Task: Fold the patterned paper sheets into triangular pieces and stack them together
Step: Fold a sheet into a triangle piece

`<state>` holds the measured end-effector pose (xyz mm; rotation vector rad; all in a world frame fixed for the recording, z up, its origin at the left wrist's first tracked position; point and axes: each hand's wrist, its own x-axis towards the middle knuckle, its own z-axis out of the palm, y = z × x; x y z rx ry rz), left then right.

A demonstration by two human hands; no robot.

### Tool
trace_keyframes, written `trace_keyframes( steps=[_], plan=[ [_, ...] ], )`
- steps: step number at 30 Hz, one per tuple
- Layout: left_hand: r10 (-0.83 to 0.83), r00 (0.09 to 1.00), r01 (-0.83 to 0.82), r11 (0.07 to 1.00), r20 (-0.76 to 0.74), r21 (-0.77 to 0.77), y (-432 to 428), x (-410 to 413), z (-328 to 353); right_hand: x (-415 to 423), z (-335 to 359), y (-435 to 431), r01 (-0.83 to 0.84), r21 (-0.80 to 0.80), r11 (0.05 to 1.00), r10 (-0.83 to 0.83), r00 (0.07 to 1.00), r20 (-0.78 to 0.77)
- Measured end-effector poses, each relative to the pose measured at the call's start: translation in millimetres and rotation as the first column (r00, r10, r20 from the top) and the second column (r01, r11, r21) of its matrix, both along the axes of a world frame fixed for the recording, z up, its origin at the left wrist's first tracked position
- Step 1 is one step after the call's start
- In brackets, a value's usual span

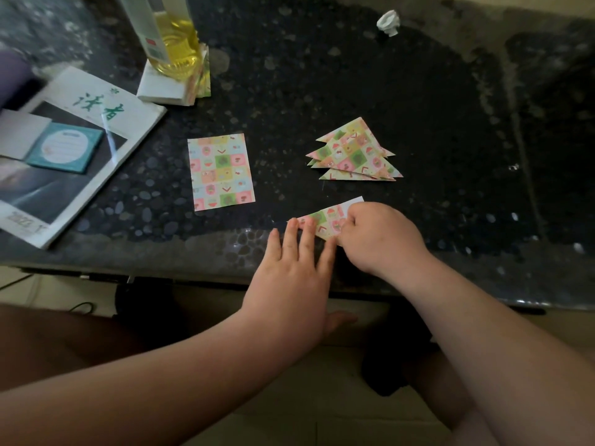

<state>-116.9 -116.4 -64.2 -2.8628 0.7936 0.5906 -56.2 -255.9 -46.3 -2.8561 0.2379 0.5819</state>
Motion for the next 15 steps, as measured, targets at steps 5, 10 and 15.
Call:
trace_keyframes(
  steps=[5, 10, 15],
  plan=[
    [0.001, 1.0, -0.001, 1.0, -0.011, 0.011, -1.7, -3.2, -3.9, -0.5, 1.3, 1.1, -0.014, 0.0, 1.0, 0.014, 1.0, -0.014],
    [-0.04, 0.999, 0.037, 0.995, 0.029, 0.096, 2.1, -3.3, -3.9, -0.7, 0.3, 1.8, -0.007, 0.006, 1.0, 0.007, 1.0, -0.012],
    [0.02, 0.997, -0.029, 0.993, 0.079, 0.111, 17.1, 1.5, 3.9, -4.7, -0.9, -0.7, -0.018, 0.001, 1.0, 0.018, 1.0, -0.001]
  ],
)
